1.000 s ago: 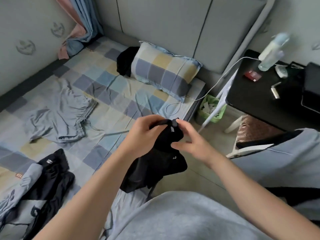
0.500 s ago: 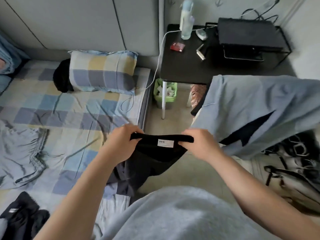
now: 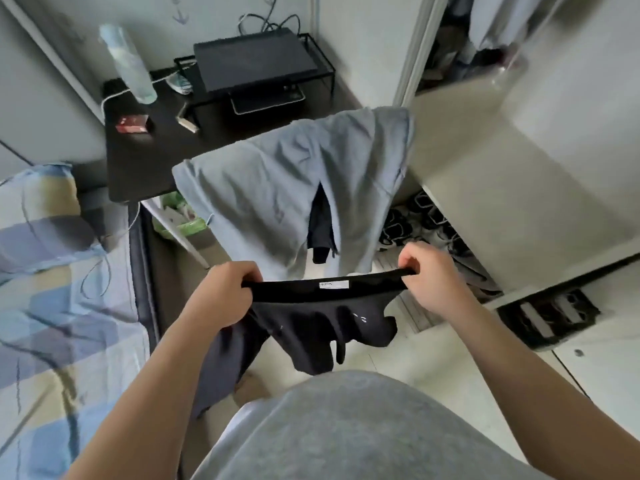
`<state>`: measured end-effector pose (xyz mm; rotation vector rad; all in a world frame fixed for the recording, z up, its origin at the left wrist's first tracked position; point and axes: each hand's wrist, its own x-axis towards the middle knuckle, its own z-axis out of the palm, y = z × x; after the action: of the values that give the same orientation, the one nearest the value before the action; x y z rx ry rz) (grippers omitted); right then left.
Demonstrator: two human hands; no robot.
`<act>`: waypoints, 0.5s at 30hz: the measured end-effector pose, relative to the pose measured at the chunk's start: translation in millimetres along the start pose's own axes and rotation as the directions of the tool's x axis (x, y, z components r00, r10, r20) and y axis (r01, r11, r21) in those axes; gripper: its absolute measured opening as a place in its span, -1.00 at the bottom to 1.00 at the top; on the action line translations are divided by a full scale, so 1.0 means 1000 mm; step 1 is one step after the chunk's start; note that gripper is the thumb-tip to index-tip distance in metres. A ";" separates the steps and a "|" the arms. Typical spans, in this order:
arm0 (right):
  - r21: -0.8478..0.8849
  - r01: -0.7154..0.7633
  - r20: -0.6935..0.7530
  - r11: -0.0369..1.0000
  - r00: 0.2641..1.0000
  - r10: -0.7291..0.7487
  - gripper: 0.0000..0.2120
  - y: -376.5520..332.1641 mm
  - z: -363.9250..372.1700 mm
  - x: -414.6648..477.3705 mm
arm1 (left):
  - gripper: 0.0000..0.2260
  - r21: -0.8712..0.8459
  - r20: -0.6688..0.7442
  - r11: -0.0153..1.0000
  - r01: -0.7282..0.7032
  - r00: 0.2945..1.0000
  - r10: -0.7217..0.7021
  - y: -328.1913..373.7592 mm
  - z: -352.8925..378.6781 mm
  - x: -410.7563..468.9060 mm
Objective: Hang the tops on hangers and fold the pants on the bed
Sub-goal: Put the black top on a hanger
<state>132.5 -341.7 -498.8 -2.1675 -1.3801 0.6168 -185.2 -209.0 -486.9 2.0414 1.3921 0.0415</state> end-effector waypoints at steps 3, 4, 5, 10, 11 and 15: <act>0.041 -0.030 -0.028 0.999 0.999 0.031 -0.70 0.026 -0.048 0.004 | -0.64 0.042 0.100 0.994 -0.100 0.990 0.096 0.045 0.000 0.038; 0.074 -0.036 -0.029 0.997 0.999 0.039 -0.69 0.032 -0.065 0.006 | -0.66 0.050 0.144 0.989 -0.139 0.981 0.130 0.058 -0.002 0.050; 0.121 -0.041 -0.033 0.992 0.998 0.045 -0.68 0.036 -0.082 0.008 | -0.68 0.041 0.182 0.983 -0.179 0.969 0.169 0.072 -0.004 0.063; 0.383 -0.042 -0.148 0.923 0.983 0.107 -0.74 0.032 -0.164 0.022 | -0.79 -0.146 0.197 0.911 -0.385 0.891 0.408 0.145 -0.033 0.126; 0.394 -0.034 -0.206 0.919 0.971 0.124 -0.76 0.028 -0.179 0.026 | -0.80 -0.178 0.167 0.880 -0.440 0.868 0.468 0.162 -0.041 0.139; 0.388 0.076 -0.457 0.919 0.881 0.120 -0.76 0.005 -0.233 0.044 | -0.73 -0.367 0.007 0.722 -0.586 0.775 0.632 0.243 -0.075 0.191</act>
<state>295.1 -341.3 -326.3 -1.8389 -0.8779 0.3029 68.4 -64.3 -361.1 2.0591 0.5176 0.4028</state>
